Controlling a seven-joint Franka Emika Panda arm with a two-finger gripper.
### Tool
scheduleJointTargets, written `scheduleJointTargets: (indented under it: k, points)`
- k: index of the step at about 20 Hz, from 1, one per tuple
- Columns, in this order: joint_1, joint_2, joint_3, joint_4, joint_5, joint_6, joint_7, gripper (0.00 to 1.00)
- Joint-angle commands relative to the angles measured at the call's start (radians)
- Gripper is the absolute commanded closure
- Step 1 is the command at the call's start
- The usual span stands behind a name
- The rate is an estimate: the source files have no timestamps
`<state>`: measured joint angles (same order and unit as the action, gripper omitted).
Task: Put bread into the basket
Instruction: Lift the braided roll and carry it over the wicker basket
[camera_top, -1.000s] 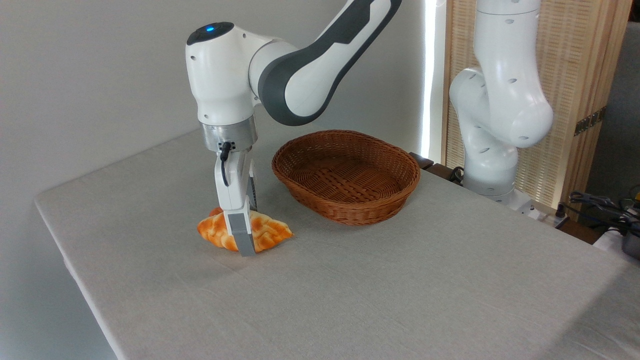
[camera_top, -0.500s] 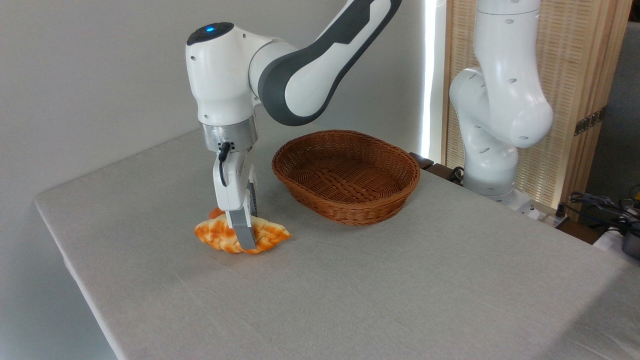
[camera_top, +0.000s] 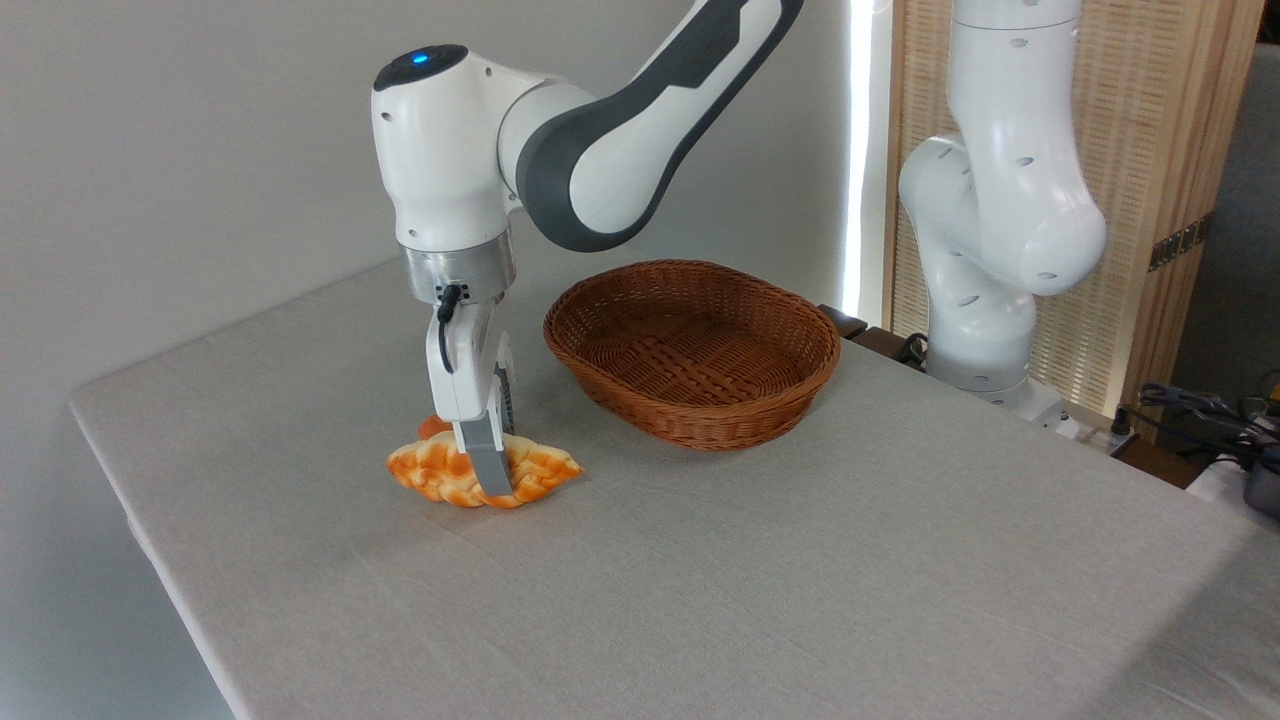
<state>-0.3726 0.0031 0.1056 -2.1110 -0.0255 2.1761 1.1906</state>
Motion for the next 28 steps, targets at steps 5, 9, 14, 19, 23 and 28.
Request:
scheduleJointTargets:
  k: [5, 9, 14, 19, 23, 28]
  points:
    - [-0.005, -0.006, 0.011, 0.0, 0.013, -0.006, 0.018, 0.78]
    - [-0.003, -0.04, 0.012, 0.006, 0.01, -0.006, 0.009, 0.78]
    - [-0.003, -0.153, 0.011, 0.02, -0.002, -0.16, 0.014, 0.75]
    - [-0.043, -0.248, 0.0, 0.025, -0.002, -0.341, 0.073, 0.74]
    - [-0.095, -0.291, 0.0, 0.025, -0.002, -0.45, 0.191, 0.74]
    - [-0.135, -0.308, -0.021, 0.025, 0.004, -0.565, 0.407, 0.7]
